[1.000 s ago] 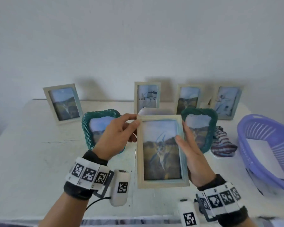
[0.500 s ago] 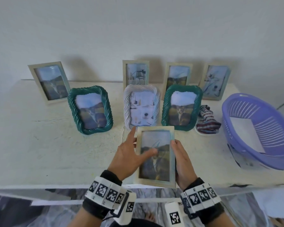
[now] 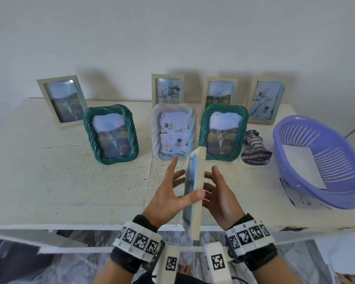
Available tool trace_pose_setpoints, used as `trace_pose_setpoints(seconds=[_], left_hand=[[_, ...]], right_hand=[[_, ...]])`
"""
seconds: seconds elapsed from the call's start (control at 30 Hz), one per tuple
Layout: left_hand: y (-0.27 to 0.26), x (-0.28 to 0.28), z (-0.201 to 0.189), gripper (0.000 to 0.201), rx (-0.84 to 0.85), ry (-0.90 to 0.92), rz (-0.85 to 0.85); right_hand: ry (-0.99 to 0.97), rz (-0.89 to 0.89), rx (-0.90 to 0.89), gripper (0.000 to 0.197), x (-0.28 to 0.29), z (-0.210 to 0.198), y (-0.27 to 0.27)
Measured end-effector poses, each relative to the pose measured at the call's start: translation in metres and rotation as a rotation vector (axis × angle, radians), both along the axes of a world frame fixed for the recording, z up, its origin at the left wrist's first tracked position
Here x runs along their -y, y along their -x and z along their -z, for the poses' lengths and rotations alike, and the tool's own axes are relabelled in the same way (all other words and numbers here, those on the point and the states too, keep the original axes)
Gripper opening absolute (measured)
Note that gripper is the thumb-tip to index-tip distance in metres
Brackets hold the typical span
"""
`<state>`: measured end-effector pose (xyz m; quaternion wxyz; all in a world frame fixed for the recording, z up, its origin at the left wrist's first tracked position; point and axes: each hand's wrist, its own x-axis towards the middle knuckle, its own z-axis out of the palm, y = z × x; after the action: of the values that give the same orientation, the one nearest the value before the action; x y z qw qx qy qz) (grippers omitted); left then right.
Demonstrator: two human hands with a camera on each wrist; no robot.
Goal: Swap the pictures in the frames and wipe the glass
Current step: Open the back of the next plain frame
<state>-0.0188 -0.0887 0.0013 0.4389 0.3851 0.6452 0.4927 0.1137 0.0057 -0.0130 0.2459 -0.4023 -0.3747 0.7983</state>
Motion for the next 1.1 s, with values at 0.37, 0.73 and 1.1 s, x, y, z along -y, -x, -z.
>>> trace_pose_setpoints(seconds=[0.37,0.73,1.1], left_hand=[[0.026,0.019,0.056,0.029,-0.054,0.082,-0.365],[0.016,0.015,0.066,0.036,-0.6,0.214,-0.309],[0.017,0.002,0.068,0.021,-0.67,0.235,-0.374]], right_hand=[[-0.573,-0.047,0.413,0.014,-0.005,0.023,-0.019],[-1.111,-0.172,0.677,0.023,0.0,0.052,-0.022],[-1.156,-0.329,0.752,0.01,-0.012,0.048,-0.018]])
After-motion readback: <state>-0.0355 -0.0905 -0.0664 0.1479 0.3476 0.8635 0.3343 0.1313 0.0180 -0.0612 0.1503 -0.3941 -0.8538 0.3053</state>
